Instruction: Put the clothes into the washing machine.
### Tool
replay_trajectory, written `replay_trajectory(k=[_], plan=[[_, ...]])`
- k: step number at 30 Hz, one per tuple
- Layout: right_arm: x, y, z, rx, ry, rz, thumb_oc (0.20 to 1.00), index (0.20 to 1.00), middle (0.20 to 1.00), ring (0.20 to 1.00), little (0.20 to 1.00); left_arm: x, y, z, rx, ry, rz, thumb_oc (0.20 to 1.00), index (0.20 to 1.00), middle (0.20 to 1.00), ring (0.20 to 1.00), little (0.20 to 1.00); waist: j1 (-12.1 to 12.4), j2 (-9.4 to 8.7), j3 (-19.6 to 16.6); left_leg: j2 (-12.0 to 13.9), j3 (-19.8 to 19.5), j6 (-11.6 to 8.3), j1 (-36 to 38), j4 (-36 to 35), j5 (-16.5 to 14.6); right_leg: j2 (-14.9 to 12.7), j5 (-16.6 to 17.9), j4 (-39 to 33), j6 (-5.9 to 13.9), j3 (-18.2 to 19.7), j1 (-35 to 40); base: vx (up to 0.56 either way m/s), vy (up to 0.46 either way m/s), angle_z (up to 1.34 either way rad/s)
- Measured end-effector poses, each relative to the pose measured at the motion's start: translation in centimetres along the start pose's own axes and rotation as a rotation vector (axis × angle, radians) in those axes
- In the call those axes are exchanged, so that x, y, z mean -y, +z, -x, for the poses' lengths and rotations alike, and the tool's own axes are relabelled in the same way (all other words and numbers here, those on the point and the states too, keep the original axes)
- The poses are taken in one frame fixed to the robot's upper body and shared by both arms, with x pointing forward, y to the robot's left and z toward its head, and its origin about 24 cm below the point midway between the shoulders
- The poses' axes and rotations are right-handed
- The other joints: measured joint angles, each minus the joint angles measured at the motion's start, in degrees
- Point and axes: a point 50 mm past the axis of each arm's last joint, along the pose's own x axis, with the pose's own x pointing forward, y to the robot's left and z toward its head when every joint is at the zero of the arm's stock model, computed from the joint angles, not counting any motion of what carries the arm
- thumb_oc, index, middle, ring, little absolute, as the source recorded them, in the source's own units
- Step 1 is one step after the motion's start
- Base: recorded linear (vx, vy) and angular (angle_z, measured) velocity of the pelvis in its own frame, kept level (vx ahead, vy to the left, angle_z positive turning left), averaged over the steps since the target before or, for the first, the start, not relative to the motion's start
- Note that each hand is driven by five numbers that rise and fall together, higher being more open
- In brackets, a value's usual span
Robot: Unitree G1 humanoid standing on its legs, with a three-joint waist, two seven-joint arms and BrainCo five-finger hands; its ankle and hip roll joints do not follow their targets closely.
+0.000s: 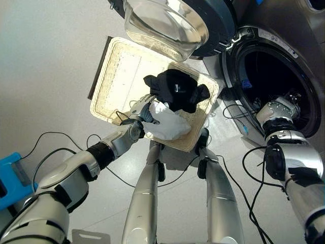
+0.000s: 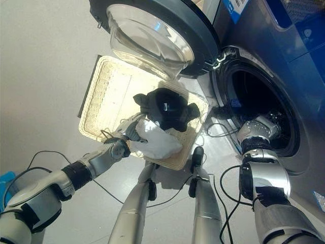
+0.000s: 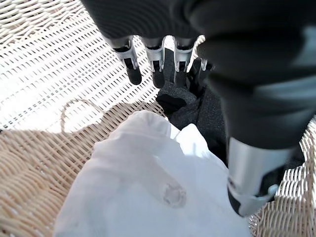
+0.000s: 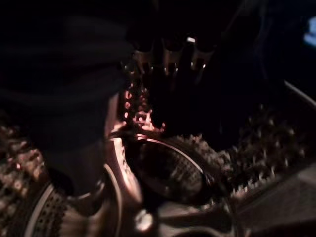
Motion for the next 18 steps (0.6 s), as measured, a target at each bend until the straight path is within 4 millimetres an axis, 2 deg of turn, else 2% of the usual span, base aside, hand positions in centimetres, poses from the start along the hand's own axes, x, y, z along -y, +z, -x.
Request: replay_trajectory(k=[2,3,6,9,11,15,18], plan=[[-0.4,0.1,0.0,0.012,0.013,0.192,1.0,1.0,1.0,1.0,1.0,-0.1,-0.4,-0.1,-0.031,-0.012,-0.014,1.0,1.0,1.0,1.0,1.0,-0.1,0.0,0.0,0.0,0.05,0.01,-0.06,0.07,0.01,0.0,0.12,-0.04,0.0,0.02,-0.05,0.0,0.0,0.0],[-1.1,0.1,0.1,0.047,0.035,0.346,1.0,1.0,1.0,1.0,1.0,0.0,-0.7,-0.2,-0.057,-0.028,-0.025,1.0,1.0,1.0,1.0,1.0,-0.2,0.0,0.0,0.04,0.09,0.01,-0.09,0.09,0.02,0.03,0.22,-0.11,-0.04,0.04,-0.09,0.0,0.0,0.0],[-3.0,-0.2,0.9,0.151,0.076,0.575,1.0,1.0,1.0,1.0,1.0,0.2,-0.8,-0.3,-0.086,-0.06,-0.042,1.0,1.0,1.0,1.0,1.0,-0.29,0.03,-0.02,0.19,0.09,-0.01,-0.62,0.23,0.01,0.17,0.28,-0.07,-0.11,0.04,-0.6,0.0,0.0,0.0],[-5.5,-1.3,2.5,0.308,0.146,0.811,1.0,1.0,1.0,1.0,1.0,0.5,-0.8,-0.6,-0.144,-0.115,-0.069,1.0,1.0,1.0,1.0,1.0,-0.65,0.04,-0.02,0.2,0.07,-0.04,-2.34,0.76,-0.02,0.16,0.33,0.2,-0.18,0.07,-2.18,0.0,0.0,0.0],[-6.4,-2.3,3.7,0.386,0.204,0.923,1.0,1.0,1.0,1.0,1.0,0.8,-0.8,-0.8,-0.171,-0.136,-0.103,1.0,1.0,1.0,1.0,1.0,-0.82,0.04,-0.02,0.18,0.03,-0.02,-2.97,0.84,-0.01,0.13,0.39,0.21,-0.19,0.07,-2.78,0.0,0.0,0.0],[-6.9,-3.8,5.3,0.436,0.27,0.992,1.0,1.0,1.0,1.0,1.0,0.6,-0.7,-1.0,-0.196,-0.149,-0.137,1.0,1.0,1.0,1.0,1.0,-1.54,0.04,-0.02,0.09,0.15,0.0,-3.21,0.83,-0.03,0.07,0.4,0.15,-0.16,0.1,-3.03,0.0,0.028,0.0],[-7.0,-4.2,5.8,0.471,0.288,1.007,1.0,1.0,1.0,1.0,1.0,0.5,-0.4,-1.1,-0.209,-0.161,-0.141,1.0,1.0,1.0,1.0,1.0,-1.63,0.04,-0.02,0.14,0.25,0.01,-3.34,0.83,-0.04,0.17,0.56,0.14,-0.13,0.45,-3.37,0.01,0.013,-0.05]])
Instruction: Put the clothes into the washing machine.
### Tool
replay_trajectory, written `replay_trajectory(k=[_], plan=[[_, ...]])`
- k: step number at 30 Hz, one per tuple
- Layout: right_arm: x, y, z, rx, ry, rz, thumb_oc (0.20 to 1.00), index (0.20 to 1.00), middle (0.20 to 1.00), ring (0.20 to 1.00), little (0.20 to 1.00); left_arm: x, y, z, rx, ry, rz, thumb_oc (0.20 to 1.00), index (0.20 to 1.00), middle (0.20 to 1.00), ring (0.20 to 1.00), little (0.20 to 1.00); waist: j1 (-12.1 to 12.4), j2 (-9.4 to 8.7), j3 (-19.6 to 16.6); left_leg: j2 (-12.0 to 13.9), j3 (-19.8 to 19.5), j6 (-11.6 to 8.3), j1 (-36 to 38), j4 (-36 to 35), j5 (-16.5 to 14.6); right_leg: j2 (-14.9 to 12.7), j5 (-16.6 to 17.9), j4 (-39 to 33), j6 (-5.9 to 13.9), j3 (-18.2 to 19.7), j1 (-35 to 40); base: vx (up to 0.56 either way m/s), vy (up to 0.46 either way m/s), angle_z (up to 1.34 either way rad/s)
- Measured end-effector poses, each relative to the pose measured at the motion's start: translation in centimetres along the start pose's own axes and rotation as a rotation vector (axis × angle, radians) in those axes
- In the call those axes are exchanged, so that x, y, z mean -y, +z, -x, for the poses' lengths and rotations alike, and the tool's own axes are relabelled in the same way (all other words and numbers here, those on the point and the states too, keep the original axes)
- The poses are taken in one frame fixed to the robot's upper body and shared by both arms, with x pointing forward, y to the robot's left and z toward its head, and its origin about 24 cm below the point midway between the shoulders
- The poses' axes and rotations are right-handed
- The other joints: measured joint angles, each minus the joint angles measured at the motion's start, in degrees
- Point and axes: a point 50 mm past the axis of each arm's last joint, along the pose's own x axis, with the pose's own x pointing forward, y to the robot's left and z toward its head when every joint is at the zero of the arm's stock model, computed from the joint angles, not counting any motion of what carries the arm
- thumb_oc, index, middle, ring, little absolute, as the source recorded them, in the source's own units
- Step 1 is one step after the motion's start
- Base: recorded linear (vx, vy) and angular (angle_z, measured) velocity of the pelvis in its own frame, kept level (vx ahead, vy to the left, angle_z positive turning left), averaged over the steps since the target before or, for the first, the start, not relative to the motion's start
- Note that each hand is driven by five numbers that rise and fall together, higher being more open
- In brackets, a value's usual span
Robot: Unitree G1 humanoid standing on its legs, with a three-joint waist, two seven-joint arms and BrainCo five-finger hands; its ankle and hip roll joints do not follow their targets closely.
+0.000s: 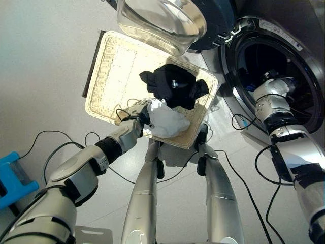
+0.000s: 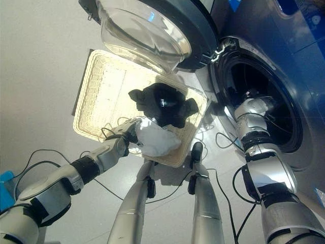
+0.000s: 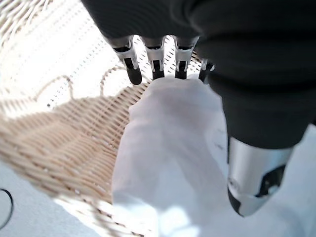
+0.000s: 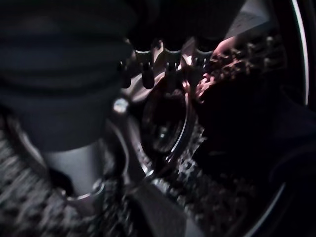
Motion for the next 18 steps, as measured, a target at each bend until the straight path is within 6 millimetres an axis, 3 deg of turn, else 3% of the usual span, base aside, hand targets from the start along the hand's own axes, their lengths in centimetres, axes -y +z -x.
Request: replay_trajectory(k=[7,12,16,18], plan=[[-1.9,0.7,2.9,0.071,0.103,-0.05,1.0,1.0,1.0,1.0,1.0,0.6,0.7,-0.2,-0.072,-0.034,-0.022,1.0,1.0,1.0,1.0,1.0,-1.54,-0.02,-0.01,0.07,1.21,0.0,-0.68,0.0,-0.19,0.29,0.43,-0.22,0.17,1.19,-1.22,0.0,0.012,-0.06],[-2.1,0.2,4.1,0.053,0.162,-0.09,1.0,1.0,1.0,1.0,1.0,0.9,1.2,-0.4,-0.084,-0.037,-0.053,1.0,1.0,1.0,1.0,1.0,-1.89,-0.08,-0.04,0.37,1.27,-0.21,-0.82,0.0,-0.39,0.67,0.53,-0.6,0.1,1.3,-1.24,0.0,0.001,-0.02],[-2.3,0.2,4.6,0.053,0.19,-0.118,1.0,1.0,1.0,1.0,1.0,0.7,1.2,-0.4,-0.095,-0.031,-0.068,1.0,1.0,1.0,1.0,1.0,-2.09,-0.12,-0.06,0.49,1.3,-0.26,-1.01,0.0,-0.43,0.84,0.69,-0.92,0.11,1.31,-1.28,0.0,0.0,-0.01],[-3.2,1.1,5.8,0.051,0.251,-0.21,1.0,1.0,1.0,1.0,1.0,-0.5,1.3,-0.8,-0.135,0.018,-0.125,1.0,1.0,1.0,1.0,1.0,-3.23,-0.24,-0.18,0.62,1.49,-0.31,-2.09,0.09,-0.48,1.04,1.1,-1.65,0.43,1.44,-2.0,-0.01,-0.003,-0.05]])
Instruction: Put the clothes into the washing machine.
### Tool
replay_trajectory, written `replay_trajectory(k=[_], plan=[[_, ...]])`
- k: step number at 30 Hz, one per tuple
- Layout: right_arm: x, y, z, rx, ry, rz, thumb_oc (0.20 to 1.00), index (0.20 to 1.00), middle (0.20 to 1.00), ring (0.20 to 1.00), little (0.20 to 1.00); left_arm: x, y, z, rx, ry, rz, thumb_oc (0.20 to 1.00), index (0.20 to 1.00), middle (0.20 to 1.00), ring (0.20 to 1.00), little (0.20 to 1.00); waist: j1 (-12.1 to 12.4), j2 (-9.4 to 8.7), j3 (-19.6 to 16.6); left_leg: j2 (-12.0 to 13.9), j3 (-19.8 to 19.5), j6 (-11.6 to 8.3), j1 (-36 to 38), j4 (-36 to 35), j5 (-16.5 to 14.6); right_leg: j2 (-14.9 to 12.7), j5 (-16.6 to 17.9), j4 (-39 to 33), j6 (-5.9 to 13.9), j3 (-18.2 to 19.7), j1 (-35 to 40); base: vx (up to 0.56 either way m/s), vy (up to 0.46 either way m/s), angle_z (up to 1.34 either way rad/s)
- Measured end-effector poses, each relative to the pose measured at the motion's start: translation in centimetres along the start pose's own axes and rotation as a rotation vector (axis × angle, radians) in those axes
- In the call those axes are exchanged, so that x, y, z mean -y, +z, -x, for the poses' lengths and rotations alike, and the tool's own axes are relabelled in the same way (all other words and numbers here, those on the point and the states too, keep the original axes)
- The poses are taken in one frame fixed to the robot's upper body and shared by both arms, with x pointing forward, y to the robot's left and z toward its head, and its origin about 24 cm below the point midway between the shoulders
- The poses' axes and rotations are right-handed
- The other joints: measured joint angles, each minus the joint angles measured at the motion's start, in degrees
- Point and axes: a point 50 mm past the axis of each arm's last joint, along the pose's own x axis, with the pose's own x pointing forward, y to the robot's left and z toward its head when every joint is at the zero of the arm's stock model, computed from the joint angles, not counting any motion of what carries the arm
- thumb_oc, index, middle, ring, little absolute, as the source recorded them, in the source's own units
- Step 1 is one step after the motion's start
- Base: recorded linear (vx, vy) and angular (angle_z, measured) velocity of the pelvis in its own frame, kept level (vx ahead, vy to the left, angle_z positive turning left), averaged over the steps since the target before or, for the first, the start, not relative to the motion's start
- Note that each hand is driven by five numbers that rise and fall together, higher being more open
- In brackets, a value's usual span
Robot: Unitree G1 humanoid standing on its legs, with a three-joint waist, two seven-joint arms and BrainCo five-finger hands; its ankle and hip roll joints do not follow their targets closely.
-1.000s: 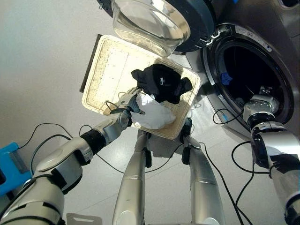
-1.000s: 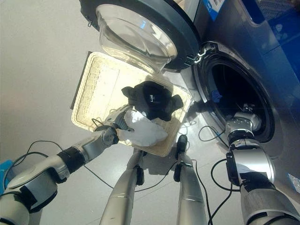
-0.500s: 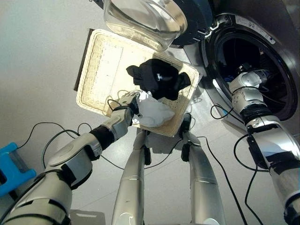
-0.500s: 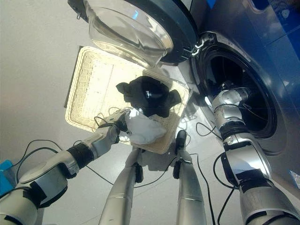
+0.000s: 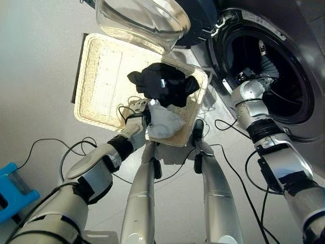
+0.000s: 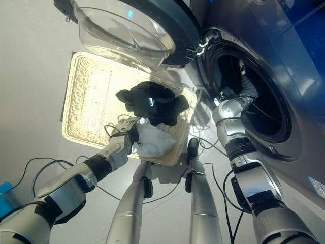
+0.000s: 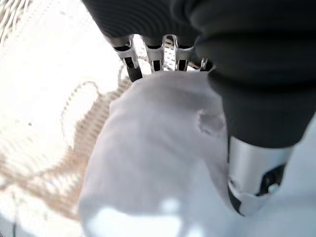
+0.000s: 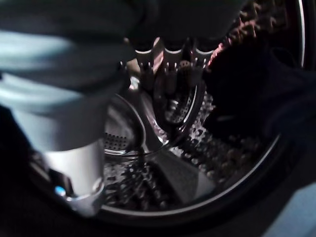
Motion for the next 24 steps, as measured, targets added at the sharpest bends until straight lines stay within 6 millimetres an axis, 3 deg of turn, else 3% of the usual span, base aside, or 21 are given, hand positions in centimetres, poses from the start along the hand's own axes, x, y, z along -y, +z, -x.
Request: replay_trajectory(k=[1,3,7,8,24], plan=[[0.0,0.0,0.0,-0.001,0.003,0.0,1.0,1.0,1.0,1.0,1.0,-0.4,-0.1,-0.1,-0.007,0.004,0.01,1.0,1.0,1.0,1.0,1.0,-0.15,0.0,0.0,0.03,-0.05,0.0,-0.18,0.05,0.0,0.03,0.01,-0.05,0.01,-0.02,-0.11,0.0,0.0,0.0],[-1.2,0.9,1.5,-0.029,0.046,-0.173,1.0,1.0,1.0,1.0,1.0,-0.9,-0.7,-0.6,-0.077,0.021,0.012,1.0,1.0,1.0,1.0,1.0,-1.86,-0.71,-0.53,0.34,0.03,0.03,-1.44,0.14,-0.13,0.49,0.7,-1.22,0.06,0.07,-0.83,-0.02,-0.01,-0.05],[-2.1,1.6,2.3,-0.027,0.103,-0.23,1.0,1.0,1.0,1.0,1.0,-0.5,-1.2,-0.8,-0.118,0.0,0.009,1.0,1.0,1.0,1.0,1.0,-3.57,-0.77,-0.54,0.54,0.66,0.35,-1.96,0.13,-0.32,0.77,1.58,-2.59,-0.08,0.45,-1.06,-0.02,0.004,-0.1],[-2.1,1.7,2.4,-0.025,0.109,-0.234,1.0,1.0,1.0,1.0,1.0,-0.4,-1.3,-0.8,-0.125,-0.005,0.009,0.2,0.2,0.2,0.2,0.2,-3.72,-0.78,-0.54,0.61,1.05,0.41,-1.77,0.16,-0.6,0.84,1.57,-2.59,-0.08,0.76,-1.05,-0.02,0.0,-0.09],[-1.9,1.7,2.6,-0.043,0.104,-0.255,1.0,1.0,1.0,1.0,1.0,-0.3,-2.5,-1.3,-0.111,-0.028,0.026,0.2,0.2,0.2,0.2,0.2,-4.46,-0.79,-0.55,1.07,1.18,0.2,-1.61,1.17,-0.78,1.22,1.89,-2.52,-0.25,0.93,-0.51,0.0,0.0,-0.01]])
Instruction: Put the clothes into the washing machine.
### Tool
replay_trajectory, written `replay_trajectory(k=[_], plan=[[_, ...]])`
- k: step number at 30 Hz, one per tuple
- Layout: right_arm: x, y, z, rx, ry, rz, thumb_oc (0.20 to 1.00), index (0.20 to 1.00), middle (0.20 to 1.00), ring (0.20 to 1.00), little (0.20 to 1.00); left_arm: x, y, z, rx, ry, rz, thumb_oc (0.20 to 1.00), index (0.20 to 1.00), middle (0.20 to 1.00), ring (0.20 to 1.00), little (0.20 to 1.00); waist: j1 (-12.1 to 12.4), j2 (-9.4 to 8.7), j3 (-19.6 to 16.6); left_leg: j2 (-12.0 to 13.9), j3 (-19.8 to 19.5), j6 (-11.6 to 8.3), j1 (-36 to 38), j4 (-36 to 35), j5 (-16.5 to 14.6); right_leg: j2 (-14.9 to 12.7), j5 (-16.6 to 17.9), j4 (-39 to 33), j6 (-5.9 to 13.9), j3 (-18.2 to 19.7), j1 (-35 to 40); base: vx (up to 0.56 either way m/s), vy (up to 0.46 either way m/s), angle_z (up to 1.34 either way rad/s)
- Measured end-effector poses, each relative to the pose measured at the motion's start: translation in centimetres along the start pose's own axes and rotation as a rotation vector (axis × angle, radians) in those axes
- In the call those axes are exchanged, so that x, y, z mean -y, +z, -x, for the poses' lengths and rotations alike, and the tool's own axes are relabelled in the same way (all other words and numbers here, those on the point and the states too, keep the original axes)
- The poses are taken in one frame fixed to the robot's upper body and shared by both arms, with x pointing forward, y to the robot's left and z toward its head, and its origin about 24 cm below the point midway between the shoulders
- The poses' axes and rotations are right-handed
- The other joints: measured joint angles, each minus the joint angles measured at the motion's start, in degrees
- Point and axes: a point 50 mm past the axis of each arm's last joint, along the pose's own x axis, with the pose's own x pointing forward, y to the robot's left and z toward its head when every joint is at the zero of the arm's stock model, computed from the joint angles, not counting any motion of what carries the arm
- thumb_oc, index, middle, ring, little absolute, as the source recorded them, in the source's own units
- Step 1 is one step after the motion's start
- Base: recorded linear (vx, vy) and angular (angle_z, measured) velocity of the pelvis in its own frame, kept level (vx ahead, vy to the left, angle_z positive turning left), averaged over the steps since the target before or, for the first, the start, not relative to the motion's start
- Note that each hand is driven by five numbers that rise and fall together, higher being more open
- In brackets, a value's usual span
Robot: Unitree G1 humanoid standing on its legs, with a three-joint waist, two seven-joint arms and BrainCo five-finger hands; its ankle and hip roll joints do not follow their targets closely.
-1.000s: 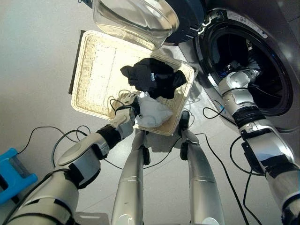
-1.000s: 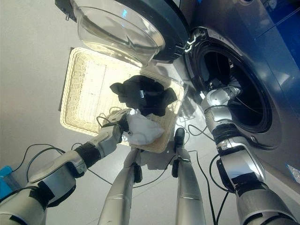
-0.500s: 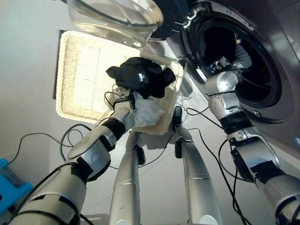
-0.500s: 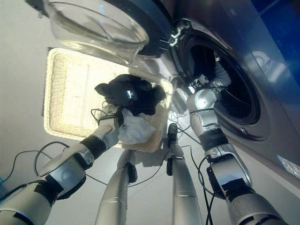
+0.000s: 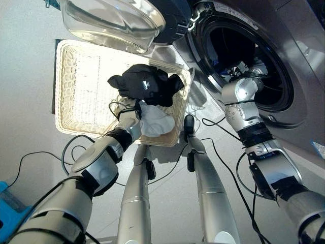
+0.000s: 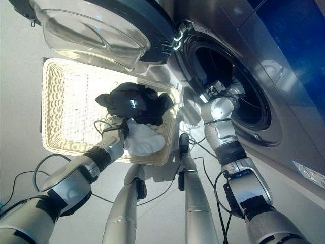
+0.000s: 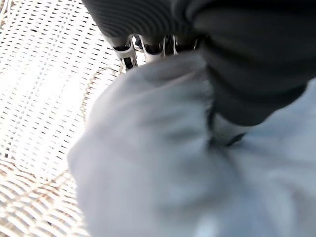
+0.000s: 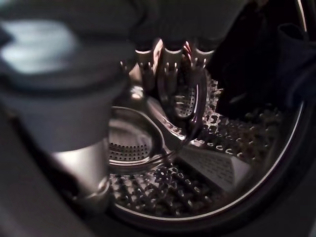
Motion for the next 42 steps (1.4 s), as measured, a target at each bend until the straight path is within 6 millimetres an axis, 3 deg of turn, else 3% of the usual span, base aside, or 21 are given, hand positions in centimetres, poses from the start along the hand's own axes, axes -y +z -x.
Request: replay_trajectory(k=[7,9,10,14,16,20,25,28,33,42], plan=[[0.3,-0.3,-0.3,-0.013,-0.023,0.008,1.0,1.0,1.0,1.0,1.0,0.0,-0.6,-0.2,0.034,-0.031,0.052,0.2,0.2,0.2,0.2,0.2,0.07,0.01,-0.01,0.05,-0.08,0.05,1.0,0.04,0.05,0.02,0.01,0.0,-0.01,-0.09,1.05,-0.01,0.004,0.0],[0.6,-0.7,-0.2,-0.035,-0.008,0.018,1.0,1.0,1.0,1.0,1.0,1.2,-0.1,0.0,0.09,-0.083,0.105,0.2,0.2,0.2,0.2,0.2,0.1,0.01,-0.01,-0.11,-0.04,0.06,1.67,0.05,0.06,-0.12,0.0,0.05,-0.01,-0.11,1.68,0.0,0.0,0.0],[1.0,-1.2,0.1,-0.049,-0.005,0.033,1.0,1.0,1.0,1.0,1.0,2.2,0.3,0.2,0.124,-0.122,0.266,0.2,0.2,0.2,0.2,0.2,0.1,0.01,0.0,-0.12,-0.02,0.07,2.04,0.05,0.05,-0.19,0.0,0.19,0.0,-0.09,2.01,0.0,0.0,0.0],[2.3,-2.1,0.5,-0.073,-0.015,0.067,1.0,1.0,1.0,1.0,1.0,5.4,1.4,1.2,0.206,-0.197,0.617,0.2,0.2,0.2,0.2,0.2,0.39,0.01,0.0,-0.24,-0.05,0.26,2.8,0.08,0.22,-0.38,-0.01,0.64,0.0,-0.19,2.62,0.0,0.0,0.0],[3.0,-2.5,0.6,-0.083,-0.026,0.088,1.0,1.0,1.0,1.0,1.0,5.9,1.6,1.6,0.245,-0.207,0.783,0.2,0.2,0.2,0.2,0.2,0.74,0.01,0.0,-0.2,-0.18,0.35,3.29,0.14,0.31,-0.4,-0.02,0.8,0.01,-0.4,3.17,0.01,-0.035,0.04],[5.2,-3.4,0.6,-0.119,-0.08,0.124,1.0,1.0,1.0,1.0,1.0,5.1,2.2,2.3,0.346,-0.177,0.985,0.2,0.2,0.2,0.2,0.2,2.01,0.01,0.0,-0.13,-0.85,0.09,4.07,-0.12,0.61,-0.49,-0.32,0.75,0.2,-1.32,4.33,0.0,-0.021,0.08],[5.9,-4.0,0.8,-0.138,-0.083,0.144,1.0,1.0,1.0,1.0,1.0,4.4,2.2,2.4,0.393,-0.139,1.004,0.2,0.2,0.2,0.2,0.2,2.7,0.01,0.0,-0.44,-1.39,0.15,4.07,-0.23,0.84,-0.69,-0.31,0.8,0.21,-1.47,4.38,0.0,-0.008,0.04],[7.6,-5.1,1.8,-0.187,-0.066,0.199,1.0,1.0,1.0,1.0,1.0,4.0,1.4,3.3,0.458,-0.109,1.182,0.2,0.2,0.2,0.2,0.2,3.57,0.07,0.15,-0.65,-2.1,0.4,5.03,-0.46,1.26,-1.16,-0.31,0.77,-0.14,-2.74,5.93,0.01,-0.007,0.12],[8.4,-5.8,2.6,-0.205,-0.025,0.281,1.0,1.0,1.0,1.0,1.0,2.8,1.2,3.8,0.541,-0.094,1.35,0.2,0.2,0.2,0.2,0.2,5.01,0.08,0.14,-1.11,-2.45,0.41,7.01,-1.41,1.26,-1.5,-0.72,0.76,0.14,-2.88,7.68,0.01,0.007,0.08],[9.6,-6.5,3.2,-0.235,0.026,0.362,1.0,1.0,1.0,1.0,1.0,2.8,1.5,4.9,0.637,-0.112,1.413,0.2,0.2,0.2,0.2,0.2,4.97,0.07,0.15,-1.17,-3.0,0.49,7.07,-1.5,1.33,-1.51,-0.72,0.68,0.16,-3.23,7.9,0.0,0.001,0.01]])
